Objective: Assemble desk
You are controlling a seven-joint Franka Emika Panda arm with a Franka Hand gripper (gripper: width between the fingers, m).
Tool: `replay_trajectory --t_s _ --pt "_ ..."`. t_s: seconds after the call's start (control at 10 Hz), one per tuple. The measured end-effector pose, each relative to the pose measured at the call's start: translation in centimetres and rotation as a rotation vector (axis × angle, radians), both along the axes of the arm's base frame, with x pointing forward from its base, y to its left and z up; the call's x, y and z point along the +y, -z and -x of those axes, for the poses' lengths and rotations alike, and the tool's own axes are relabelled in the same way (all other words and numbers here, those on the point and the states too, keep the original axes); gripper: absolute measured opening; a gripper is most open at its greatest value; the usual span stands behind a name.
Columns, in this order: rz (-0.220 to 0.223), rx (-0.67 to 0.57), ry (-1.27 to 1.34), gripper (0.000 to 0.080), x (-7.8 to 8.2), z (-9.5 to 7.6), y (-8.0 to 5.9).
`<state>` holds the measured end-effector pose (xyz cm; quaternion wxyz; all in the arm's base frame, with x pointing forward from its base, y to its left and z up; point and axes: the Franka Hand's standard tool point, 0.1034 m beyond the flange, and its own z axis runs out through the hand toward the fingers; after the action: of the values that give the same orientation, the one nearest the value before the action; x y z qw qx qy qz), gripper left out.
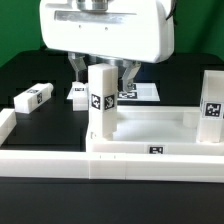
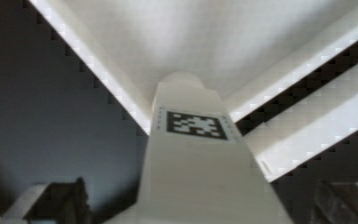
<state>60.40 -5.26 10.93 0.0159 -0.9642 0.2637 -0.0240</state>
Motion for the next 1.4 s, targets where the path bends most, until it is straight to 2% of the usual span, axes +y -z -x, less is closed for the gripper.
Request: replay_trajectory --t_s 0.2,0.9,1.4 --pt "0.007 -0.002 -0.132 0.0648 -0.07 0.01 0.0" --pt "0.036 -0.011 -0.646 0.0649 0.35 0.01 0.1" --pt "0.057 -0.017 -1.015 0.0649 0.05 0.03 0.1"
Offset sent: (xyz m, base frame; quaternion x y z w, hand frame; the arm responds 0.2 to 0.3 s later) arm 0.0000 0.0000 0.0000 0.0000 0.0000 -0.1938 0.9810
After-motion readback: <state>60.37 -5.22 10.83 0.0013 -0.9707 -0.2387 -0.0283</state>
